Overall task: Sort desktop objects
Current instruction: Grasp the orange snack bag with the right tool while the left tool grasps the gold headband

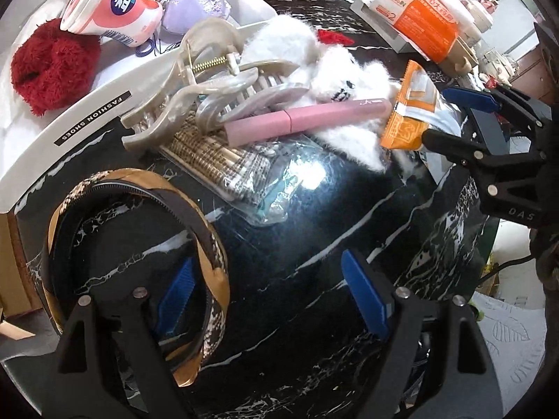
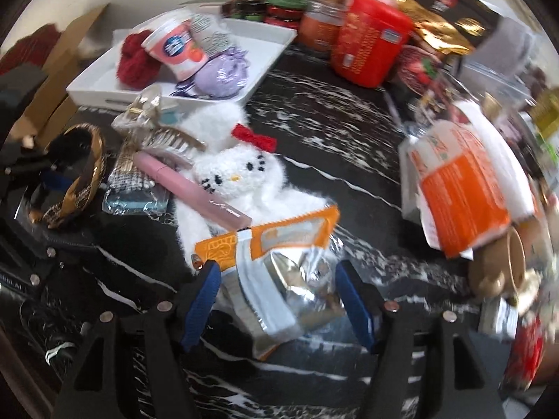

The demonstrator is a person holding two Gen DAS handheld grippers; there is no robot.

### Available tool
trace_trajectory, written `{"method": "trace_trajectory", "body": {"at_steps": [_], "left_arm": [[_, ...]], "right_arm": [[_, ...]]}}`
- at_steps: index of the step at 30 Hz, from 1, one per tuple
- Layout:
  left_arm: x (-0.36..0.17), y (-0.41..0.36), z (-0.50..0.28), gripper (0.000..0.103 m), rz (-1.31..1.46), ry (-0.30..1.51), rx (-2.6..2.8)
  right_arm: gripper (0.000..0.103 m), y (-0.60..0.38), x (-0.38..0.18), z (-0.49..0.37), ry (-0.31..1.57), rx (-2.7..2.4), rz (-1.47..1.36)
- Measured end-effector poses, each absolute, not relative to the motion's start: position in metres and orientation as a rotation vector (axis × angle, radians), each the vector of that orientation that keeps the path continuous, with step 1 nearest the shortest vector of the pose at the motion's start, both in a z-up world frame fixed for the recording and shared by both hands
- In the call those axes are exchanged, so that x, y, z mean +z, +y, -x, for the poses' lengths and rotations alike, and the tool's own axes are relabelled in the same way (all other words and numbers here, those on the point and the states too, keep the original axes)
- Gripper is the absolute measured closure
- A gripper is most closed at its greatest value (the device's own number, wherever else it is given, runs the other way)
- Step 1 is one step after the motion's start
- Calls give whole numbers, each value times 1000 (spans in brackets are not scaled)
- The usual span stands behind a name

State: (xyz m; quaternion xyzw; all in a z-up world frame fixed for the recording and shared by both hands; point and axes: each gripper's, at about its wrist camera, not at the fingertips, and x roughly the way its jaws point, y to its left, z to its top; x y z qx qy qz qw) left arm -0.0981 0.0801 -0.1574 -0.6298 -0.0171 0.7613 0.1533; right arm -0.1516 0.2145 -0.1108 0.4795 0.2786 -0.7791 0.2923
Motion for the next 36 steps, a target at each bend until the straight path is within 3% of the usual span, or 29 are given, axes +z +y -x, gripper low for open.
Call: {"method": "trace_trajectory", "body": {"at_steps": [5, 12, 13, 15, 18, 20, 36], "left_arm": [[-157, 79, 107, 22, 1808, -101, 2197], [-158, 74, 116, 25, 1827, -182, 2214], [-157, 71, 116, 29, 1830, -196, 2227], [-156, 66, 116, 63, 1838, -189, 2256], [-160, 52, 117, 91, 1863, -280, 2212], [-162, 44, 118, 91, 1879, -334, 2186], [-127, 54, 95, 94, 1783, -154, 2202]], "right_arm": [[32, 208, -122, 162, 786, -1959, -1312], [34, 214, -126, 171, 687, -1947, -1379], [35, 216, -126, 172, 665, -1952, -1393], [38, 219, -125, 175, 618, -1972, -1419], [44, 224, -122, 172, 566, -2015, -1424], [46, 227, -119, 170, 539, -2030, -1428], [55, 246, -90, 129, 325, -2115, -1469]]}}
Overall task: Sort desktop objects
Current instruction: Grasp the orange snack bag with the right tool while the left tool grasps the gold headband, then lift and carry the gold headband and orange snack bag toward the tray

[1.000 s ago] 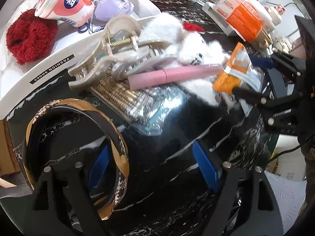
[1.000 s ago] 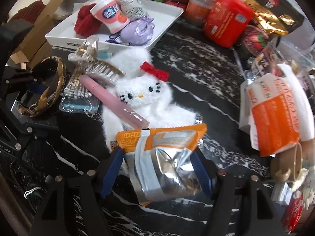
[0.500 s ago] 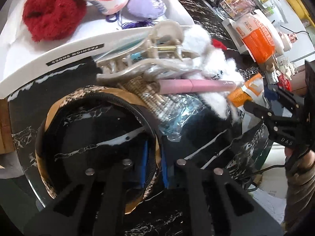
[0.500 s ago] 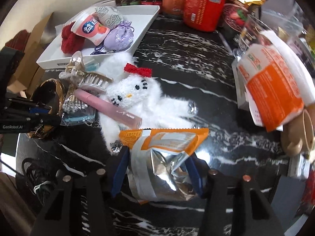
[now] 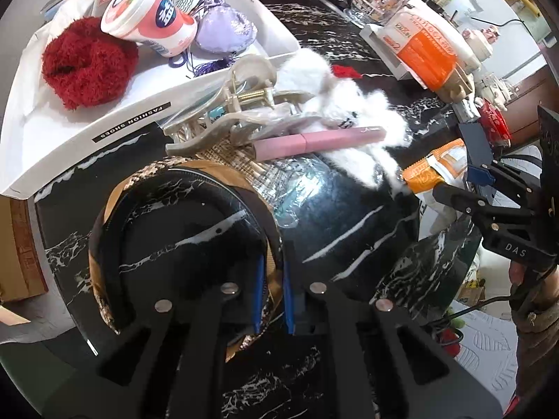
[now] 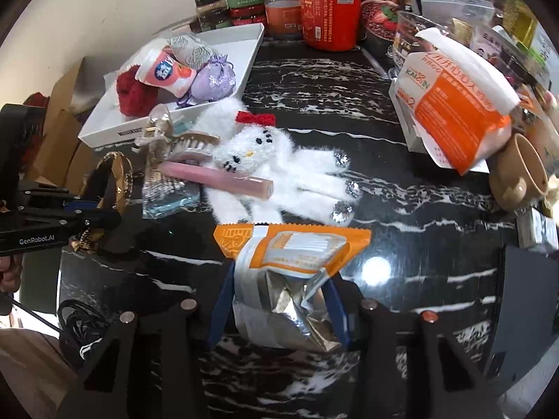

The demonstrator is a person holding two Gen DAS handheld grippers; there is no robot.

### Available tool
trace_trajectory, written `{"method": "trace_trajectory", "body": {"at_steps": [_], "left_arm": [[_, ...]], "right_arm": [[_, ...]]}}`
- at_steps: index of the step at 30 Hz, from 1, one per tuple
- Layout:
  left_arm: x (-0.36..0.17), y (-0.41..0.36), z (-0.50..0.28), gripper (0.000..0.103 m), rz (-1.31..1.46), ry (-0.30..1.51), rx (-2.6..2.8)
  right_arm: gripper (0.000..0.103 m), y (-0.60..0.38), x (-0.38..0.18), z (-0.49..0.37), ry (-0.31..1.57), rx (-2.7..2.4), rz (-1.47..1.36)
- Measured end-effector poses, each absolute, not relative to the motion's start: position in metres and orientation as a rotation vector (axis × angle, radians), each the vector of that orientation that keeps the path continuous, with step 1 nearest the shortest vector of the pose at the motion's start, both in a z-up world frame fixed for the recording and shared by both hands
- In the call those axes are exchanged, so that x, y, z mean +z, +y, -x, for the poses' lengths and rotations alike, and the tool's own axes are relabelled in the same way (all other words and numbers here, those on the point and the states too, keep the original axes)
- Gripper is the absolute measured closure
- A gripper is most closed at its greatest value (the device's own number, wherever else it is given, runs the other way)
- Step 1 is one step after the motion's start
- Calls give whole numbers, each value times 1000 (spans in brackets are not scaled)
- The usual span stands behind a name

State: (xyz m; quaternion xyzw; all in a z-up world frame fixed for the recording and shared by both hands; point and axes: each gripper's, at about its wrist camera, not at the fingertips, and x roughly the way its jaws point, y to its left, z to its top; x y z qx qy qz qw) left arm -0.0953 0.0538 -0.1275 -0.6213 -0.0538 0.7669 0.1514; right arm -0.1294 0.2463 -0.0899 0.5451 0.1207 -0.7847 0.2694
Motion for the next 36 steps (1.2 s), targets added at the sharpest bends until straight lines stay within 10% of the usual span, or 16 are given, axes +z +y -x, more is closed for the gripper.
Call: {"method": "trace_trajectory", "body": {"at_steps": [36], "left_arm": [[-20, 24, 53, 94, 1591, -18, 2268]], "right_arm": [[56, 200, -6, 51, 103, -2183, -1366]]}}
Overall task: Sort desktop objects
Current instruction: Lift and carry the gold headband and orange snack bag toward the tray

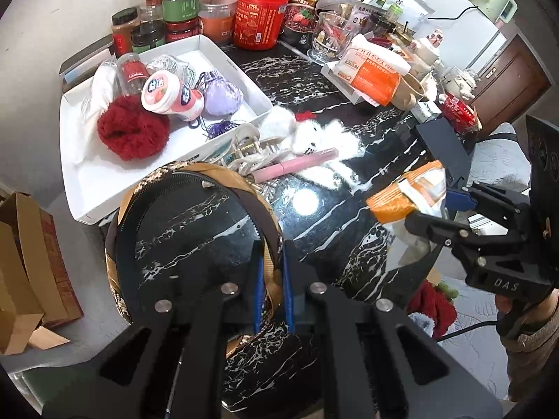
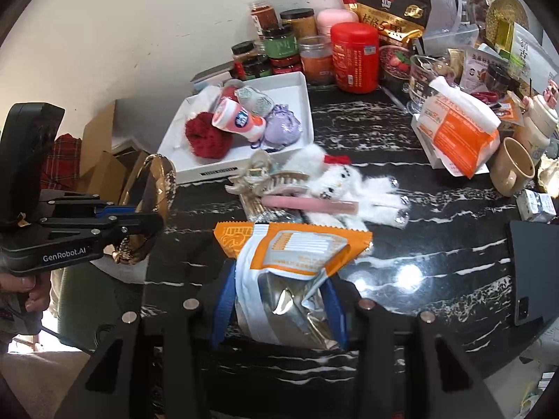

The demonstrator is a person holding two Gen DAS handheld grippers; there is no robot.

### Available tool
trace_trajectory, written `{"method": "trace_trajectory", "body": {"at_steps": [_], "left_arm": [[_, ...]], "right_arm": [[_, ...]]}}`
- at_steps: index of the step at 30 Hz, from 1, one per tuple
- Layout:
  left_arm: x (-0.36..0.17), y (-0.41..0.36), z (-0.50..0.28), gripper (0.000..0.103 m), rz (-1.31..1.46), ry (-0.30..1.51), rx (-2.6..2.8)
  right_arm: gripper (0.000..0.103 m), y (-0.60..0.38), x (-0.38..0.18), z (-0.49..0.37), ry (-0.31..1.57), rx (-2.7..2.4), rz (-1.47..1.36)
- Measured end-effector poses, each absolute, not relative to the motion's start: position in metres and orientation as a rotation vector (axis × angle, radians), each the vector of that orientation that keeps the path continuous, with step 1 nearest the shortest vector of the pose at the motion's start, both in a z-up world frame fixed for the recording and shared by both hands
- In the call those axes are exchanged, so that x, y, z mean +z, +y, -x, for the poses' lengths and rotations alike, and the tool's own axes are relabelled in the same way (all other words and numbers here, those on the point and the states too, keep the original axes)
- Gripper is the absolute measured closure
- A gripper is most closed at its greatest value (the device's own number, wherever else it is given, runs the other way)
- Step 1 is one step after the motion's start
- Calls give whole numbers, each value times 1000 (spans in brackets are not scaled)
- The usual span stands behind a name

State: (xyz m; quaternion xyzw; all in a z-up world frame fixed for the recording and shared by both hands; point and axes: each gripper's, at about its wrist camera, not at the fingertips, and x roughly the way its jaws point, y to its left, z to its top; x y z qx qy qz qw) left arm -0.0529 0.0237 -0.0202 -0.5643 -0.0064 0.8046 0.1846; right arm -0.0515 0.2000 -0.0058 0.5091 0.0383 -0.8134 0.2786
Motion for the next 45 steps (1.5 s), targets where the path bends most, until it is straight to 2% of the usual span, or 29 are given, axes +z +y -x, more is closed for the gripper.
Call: {"method": "trace_trajectory", "body": {"at_steps": [24, 45], "left_arm": [[12, -5, 88, 94, 1506, -17, 2319], [9, -55, 178, 94, 1470, -65, 2374]], "right_arm": [[56, 137, 20, 81, 125, -2133, -1273], [56, 67, 20, 178, 101, -2141, -1177]]}}
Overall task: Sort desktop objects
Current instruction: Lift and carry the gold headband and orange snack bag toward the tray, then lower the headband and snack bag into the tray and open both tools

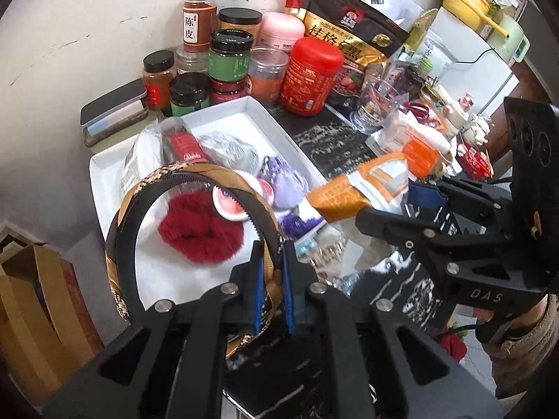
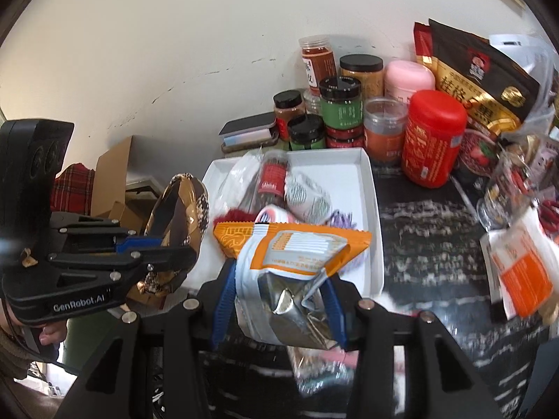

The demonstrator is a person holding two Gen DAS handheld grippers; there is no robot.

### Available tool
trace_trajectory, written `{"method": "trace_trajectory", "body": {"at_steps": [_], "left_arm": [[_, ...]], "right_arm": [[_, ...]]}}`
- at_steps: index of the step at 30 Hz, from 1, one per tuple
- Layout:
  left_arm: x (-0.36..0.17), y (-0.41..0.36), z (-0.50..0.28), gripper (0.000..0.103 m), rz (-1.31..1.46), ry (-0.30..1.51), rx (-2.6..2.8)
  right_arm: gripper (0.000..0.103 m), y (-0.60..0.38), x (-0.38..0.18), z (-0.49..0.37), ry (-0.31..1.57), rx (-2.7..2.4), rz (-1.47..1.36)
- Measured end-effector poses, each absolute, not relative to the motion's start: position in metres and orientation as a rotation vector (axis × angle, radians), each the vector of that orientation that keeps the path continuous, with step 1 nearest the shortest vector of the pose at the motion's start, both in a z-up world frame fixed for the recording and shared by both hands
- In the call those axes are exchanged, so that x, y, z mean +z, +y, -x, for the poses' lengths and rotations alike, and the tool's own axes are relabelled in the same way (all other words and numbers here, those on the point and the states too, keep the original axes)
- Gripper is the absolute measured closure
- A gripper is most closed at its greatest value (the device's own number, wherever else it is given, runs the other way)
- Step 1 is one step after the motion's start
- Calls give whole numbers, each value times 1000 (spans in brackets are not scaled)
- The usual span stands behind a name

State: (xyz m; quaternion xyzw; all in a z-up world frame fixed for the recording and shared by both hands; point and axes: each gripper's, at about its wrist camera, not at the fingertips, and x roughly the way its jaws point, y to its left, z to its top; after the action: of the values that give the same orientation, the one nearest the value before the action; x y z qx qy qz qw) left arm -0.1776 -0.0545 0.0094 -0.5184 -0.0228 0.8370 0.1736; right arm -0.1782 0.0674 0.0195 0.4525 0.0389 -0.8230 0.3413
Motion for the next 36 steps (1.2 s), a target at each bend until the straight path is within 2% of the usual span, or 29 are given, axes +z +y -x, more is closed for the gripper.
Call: {"method": "trace_trajectory", "body": {"at_steps": [17, 36], "left_arm": [[-18, -75, 272, 94, 1508, -200, 2386], [-54, -81, 331, 94, 1592, -313, 2314]], "right_arm": [[56, 32, -3, 274, 100, -2119, -1151], [56, -1, -43, 351, 47, -2095, -1227]]}}
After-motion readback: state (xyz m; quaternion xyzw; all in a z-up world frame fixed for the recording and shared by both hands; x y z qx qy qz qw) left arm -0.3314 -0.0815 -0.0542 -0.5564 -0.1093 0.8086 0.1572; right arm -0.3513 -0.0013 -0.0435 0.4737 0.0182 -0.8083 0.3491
